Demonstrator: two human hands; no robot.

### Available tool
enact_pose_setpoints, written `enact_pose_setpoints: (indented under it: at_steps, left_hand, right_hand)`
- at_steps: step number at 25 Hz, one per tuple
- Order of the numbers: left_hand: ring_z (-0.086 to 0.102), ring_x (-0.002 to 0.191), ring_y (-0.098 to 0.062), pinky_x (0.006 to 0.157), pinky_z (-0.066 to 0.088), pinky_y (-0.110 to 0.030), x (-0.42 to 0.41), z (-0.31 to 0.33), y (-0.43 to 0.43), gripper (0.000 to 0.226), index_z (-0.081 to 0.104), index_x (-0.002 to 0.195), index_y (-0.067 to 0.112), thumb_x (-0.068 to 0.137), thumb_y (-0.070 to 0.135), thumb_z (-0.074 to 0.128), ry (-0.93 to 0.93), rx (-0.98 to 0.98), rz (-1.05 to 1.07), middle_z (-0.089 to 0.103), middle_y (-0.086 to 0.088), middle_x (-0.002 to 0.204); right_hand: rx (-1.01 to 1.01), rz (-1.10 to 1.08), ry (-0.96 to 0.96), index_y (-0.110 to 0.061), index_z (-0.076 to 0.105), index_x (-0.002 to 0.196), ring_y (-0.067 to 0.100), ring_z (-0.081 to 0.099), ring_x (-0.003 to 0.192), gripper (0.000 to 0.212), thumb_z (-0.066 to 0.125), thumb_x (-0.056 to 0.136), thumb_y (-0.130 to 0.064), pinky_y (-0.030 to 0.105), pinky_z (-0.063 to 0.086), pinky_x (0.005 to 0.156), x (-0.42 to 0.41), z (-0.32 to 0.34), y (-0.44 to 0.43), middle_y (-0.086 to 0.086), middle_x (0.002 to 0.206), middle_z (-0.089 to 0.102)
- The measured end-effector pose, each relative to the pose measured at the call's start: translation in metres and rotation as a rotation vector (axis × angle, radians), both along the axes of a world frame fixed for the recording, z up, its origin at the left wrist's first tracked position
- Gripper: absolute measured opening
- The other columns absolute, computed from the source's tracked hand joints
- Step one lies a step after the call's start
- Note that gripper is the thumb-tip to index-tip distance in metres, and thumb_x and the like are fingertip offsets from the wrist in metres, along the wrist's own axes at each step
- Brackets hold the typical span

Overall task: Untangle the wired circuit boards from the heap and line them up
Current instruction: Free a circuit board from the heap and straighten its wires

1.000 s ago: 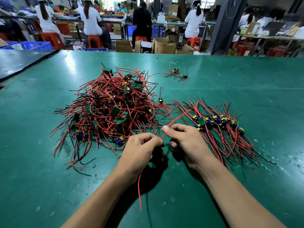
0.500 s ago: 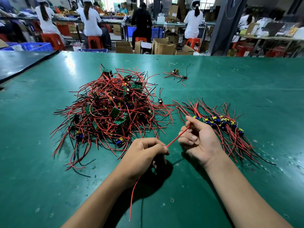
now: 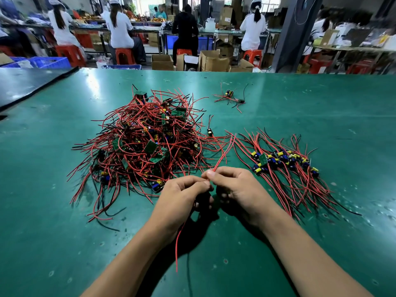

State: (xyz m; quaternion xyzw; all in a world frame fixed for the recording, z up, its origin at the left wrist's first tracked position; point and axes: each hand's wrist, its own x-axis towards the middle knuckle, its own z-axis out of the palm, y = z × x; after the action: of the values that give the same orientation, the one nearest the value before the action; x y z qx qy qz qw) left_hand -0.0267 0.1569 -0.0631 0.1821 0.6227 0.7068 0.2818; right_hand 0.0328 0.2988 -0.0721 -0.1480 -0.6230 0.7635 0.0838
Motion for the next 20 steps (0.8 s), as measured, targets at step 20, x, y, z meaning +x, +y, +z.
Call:
enact_pose_setpoints:
  at_steps: [20]
  left_hand:
    - [0.067, 0.066, -0.019, 0.061, 0.053, -0.028, 0.000, -0.001, -0.003, 0.015, 0.070, 0.083, 0.012, 0.094, 0.017, 0.061, 0.102, 0.054, 0.075, 0.075, -0.015, 0.080]
  right_hand:
    - [0.104, -0.215, 0.037, -0.009, 0.072, 0.088, 0.007, 0.040, 0.043, 0.012, 0.067, 0.094, -0.019, 0.019, 0.031, 0.042, 0.000, 0.000, 0.013, 0.001, 0.066, 0.055]
